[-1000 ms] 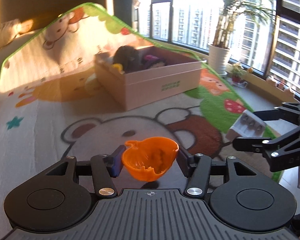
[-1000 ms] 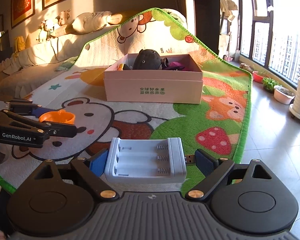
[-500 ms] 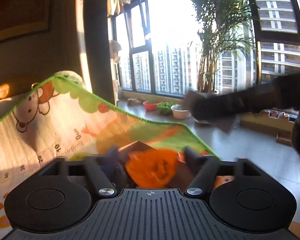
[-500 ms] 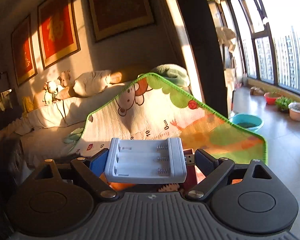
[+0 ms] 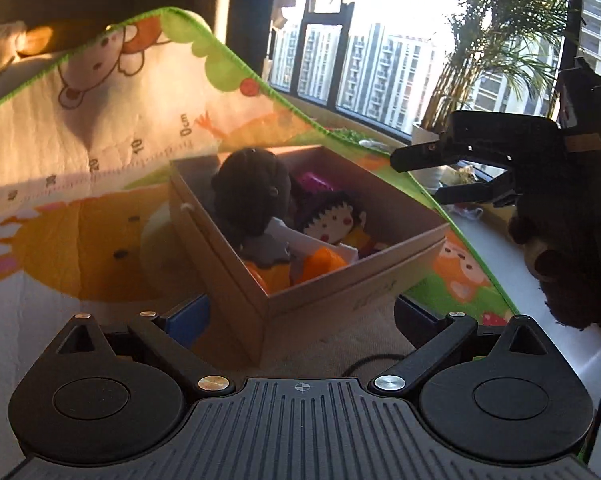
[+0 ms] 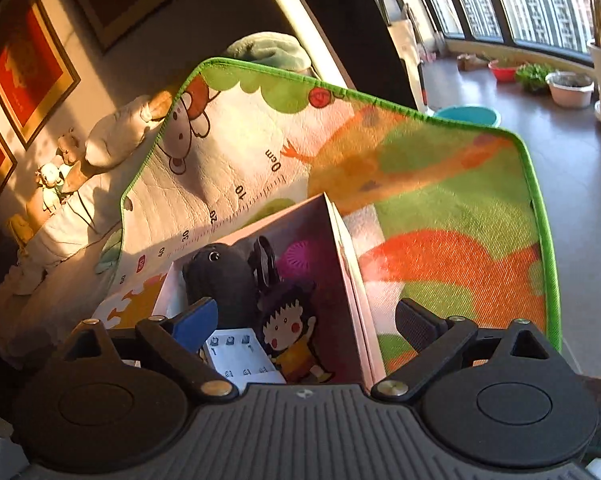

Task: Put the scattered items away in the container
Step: 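Drop the charger from the right tool and orange cup from the left tool into the pink box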

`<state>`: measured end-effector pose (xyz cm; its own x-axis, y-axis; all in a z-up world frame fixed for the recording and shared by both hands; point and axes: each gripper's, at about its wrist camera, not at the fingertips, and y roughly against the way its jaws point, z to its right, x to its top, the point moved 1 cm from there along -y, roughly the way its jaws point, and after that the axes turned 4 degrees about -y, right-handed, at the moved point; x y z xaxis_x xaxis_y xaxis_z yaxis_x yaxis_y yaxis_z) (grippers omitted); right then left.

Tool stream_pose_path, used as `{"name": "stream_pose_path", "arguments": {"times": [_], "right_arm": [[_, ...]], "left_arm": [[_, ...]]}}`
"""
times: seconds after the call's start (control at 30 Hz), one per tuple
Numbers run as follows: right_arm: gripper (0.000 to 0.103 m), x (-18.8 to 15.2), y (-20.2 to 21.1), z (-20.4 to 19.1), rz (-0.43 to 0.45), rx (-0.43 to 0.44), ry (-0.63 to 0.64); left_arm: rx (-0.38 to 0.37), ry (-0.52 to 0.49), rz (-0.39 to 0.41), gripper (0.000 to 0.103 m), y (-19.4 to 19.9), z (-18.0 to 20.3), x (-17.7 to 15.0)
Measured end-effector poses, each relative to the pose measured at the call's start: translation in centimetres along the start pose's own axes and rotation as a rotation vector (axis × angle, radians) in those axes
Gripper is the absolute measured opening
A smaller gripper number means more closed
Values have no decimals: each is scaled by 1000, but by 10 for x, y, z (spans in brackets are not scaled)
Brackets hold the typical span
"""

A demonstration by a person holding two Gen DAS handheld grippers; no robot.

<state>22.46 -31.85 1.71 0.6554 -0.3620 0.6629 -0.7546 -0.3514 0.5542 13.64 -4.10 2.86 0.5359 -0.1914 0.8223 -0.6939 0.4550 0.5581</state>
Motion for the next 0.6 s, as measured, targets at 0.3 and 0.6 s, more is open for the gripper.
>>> {"name": "stream_pose_path", "arguments": {"times": [0.3,0.6], "right_arm": [[103,-13,-14,-26,-35,-2,71],[103,-33,-44,-87,-83,38,167]], "left_arm": [[-108,10,16,102,5,1,0],[19,64,47,102,28,-53,-10]]}}
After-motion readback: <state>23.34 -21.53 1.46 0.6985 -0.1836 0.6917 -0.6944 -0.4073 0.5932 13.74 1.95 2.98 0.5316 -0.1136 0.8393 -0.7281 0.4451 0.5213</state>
